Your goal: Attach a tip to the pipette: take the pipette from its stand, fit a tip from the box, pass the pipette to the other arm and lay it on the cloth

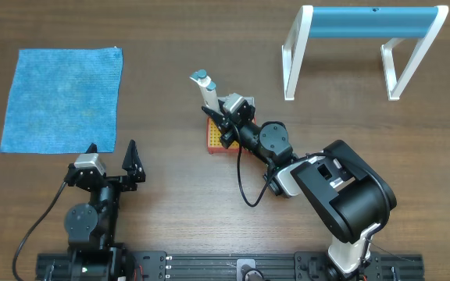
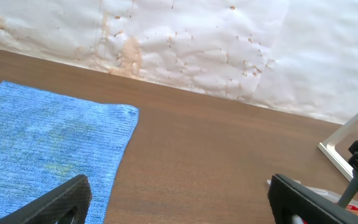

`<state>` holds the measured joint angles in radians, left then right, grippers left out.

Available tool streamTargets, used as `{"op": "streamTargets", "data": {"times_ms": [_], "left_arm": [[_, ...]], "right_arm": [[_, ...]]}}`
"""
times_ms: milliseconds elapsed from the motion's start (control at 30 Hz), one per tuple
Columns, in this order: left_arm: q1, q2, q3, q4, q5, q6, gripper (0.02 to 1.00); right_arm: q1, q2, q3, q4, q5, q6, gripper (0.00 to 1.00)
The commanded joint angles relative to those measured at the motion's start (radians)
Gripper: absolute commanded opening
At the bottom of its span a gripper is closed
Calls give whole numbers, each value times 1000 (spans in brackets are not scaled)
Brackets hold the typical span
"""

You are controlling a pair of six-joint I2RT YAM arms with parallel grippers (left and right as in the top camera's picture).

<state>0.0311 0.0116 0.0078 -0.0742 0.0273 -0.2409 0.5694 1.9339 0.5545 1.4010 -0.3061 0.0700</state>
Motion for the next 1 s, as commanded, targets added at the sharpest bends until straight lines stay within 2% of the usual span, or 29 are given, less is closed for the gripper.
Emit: {"op": "streamTargets", "data": {"times_ms": [33,300,400,800,833,867,900,933,1000], "left_arm": [[2,-4,-2,-5,4,-2,921],[2,-4,-2,-5,4,-2,919],[2,-4,-2,-5,4,-2,919],[2,-4,-2,-5,4,-2,921],[2,-4,-2,-5,4,-2,919],[2,-4,-2,-5,4,-2,919],[2,-4,-2,-5,4,-2,921],[2,-4,-2,-5,4,-2,919],[2,-4,-2,-5,4,-2,919]], "right_arm": [[3,56,-47,-27,-28,16,80],[1,73,-47,-8,-28,16,82],[2,66,-45,60,-28,16,80],[2,-209,-21,29,-29,16,80],[1,-259,-13,-26,-30,16,80],[1,-425,29,-311,-69,16,80],[1,-500,53,-459,-96,16,80],[1,-632,116,-771,-119,16,80],[0,-743,190,-1091,-118,16,80]]}}
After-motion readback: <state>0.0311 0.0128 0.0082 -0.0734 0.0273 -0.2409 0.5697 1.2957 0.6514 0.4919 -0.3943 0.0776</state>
